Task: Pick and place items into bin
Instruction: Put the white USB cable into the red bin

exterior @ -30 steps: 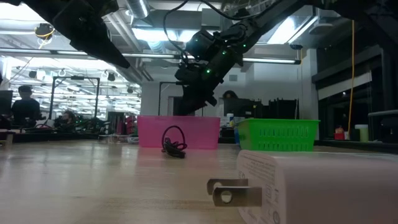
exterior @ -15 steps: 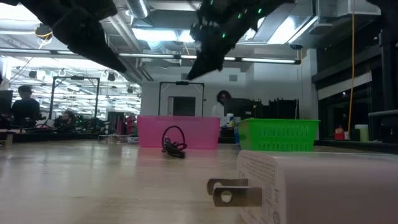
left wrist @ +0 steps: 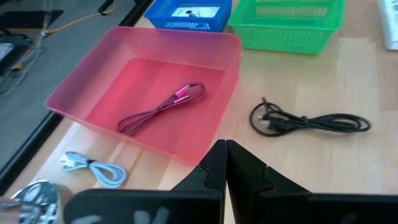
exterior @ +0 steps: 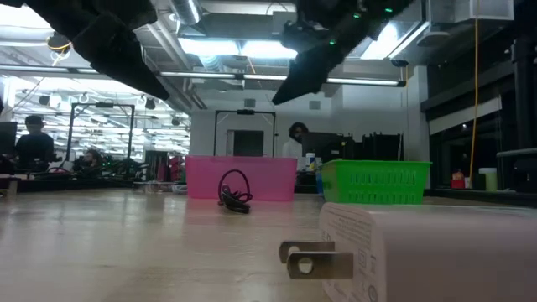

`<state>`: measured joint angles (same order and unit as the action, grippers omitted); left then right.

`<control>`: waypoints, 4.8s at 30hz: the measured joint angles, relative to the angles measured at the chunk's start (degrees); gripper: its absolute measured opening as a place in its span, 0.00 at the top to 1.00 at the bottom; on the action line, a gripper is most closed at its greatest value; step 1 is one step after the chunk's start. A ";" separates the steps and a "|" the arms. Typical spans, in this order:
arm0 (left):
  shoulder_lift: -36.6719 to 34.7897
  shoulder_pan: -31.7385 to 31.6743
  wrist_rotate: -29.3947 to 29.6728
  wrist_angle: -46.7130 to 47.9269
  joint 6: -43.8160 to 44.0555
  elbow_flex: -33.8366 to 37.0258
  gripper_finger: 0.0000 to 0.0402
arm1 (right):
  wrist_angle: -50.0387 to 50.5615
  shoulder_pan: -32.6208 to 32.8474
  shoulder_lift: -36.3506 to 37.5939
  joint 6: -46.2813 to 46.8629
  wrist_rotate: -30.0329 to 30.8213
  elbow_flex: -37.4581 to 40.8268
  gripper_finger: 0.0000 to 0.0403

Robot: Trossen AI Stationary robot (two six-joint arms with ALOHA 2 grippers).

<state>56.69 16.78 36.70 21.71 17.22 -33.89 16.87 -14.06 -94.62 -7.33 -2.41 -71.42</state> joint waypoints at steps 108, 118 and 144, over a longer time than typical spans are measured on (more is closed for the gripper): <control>30.97 -44.33 -20.25 -14.11 7.53 -0.02 0.48 | -55.59 21.42 10.20 7.08 5.96 40.83 1.00; 33.97 -44.22 -18.48 -21.22 5.01 -0.02 0.48 | -55.57 21.42 10.20 7.19 5.93 40.83 1.00; 33.55 -45.64 -19.58 -16.56 3.55 -0.21 0.96 | -55.56 21.43 10.20 7.28 5.90 40.83 1.00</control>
<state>90.23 -28.86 17.12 5.15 20.78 -34.10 -38.70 7.37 -84.42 -0.05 3.49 -30.59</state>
